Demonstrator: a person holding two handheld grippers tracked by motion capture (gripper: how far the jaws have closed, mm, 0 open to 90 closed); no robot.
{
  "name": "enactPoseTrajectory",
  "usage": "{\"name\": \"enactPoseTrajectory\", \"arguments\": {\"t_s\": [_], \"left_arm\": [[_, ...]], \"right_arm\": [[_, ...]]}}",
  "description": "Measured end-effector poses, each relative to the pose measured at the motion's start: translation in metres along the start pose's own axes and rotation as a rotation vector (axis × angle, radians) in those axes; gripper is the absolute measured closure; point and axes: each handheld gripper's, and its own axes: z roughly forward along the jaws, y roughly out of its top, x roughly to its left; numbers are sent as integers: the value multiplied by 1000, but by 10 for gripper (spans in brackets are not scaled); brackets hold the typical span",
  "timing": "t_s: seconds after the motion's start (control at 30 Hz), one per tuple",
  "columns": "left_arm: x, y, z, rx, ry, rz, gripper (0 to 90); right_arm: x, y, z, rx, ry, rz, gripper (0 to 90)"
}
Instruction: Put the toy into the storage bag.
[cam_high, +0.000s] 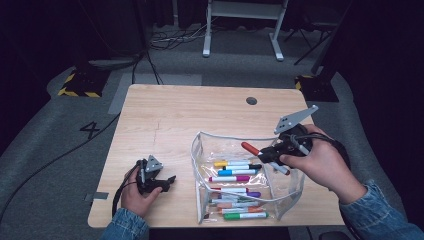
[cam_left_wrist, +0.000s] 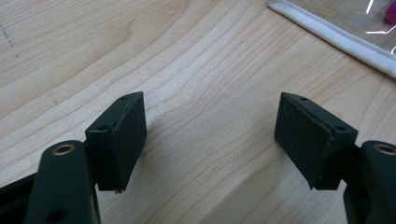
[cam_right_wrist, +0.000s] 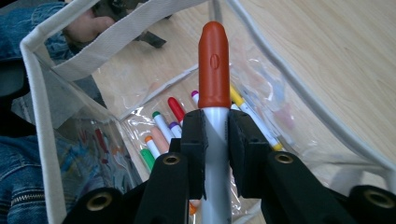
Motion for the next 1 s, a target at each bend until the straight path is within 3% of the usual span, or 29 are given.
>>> {"name": "enactPoseTrajectory", "arguments": {"t_s": [0.5, 0.73, 1.0], "left_arm": [[0, 0, 0, 0, 0, 0, 257], [0, 0, 0, -1, -1, 0, 257], [0, 0, 0, 0, -1, 0, 257]], "right_arm": [[14, 10, 56, 137, 99, -82, 772], [18, 4, 87, 212, 151, -88, 772], [23, -4, 110, 301, 194, -109, 772]]}}
